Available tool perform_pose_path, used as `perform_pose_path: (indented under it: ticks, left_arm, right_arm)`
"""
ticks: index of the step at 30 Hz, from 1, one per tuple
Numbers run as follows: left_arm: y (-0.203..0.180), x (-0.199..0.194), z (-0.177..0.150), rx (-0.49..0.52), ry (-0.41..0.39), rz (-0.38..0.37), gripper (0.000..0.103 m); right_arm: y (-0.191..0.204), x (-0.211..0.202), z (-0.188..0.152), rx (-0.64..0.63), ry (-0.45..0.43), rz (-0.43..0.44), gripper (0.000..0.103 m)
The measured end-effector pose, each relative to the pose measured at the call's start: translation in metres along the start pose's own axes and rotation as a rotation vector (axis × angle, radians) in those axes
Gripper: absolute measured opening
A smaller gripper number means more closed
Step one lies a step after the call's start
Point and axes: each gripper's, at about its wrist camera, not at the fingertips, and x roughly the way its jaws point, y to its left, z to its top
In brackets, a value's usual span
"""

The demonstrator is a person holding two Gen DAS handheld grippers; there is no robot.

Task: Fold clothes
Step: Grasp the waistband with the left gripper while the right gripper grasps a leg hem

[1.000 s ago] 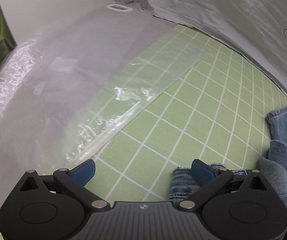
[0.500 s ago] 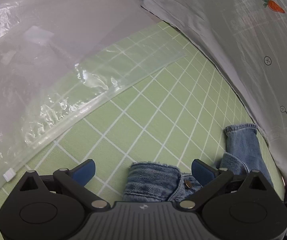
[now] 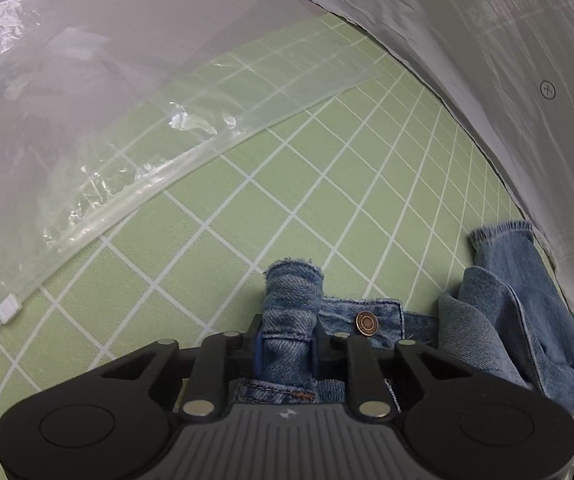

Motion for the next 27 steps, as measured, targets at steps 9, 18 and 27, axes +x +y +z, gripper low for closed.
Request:
perform_pose_path:
  ticks: [9, 18, 27]
  left_arm:
    - [0.057, -0.063, 0.01, -0.079, -0.176, 0.206, 0.02]
    - [0.058, -0.084, 0.002, -0.078, -0.206, 0.28, 0.061]
    - [-0.024, -0.069, 0.022, 0.223, -0.259, 0.166, 0.088]
  right_arm:
    - [-0.047, -0.113, 0.078, -0.085, -0.447, -0.459, 0.006]
    - [-0.114, -0.066, 0.024, 0.042, -0.086, -0.54, 0.04]
    - [-0.117, -0.078, -0.013, 0.184, -0.061, -0.523, 0.08]
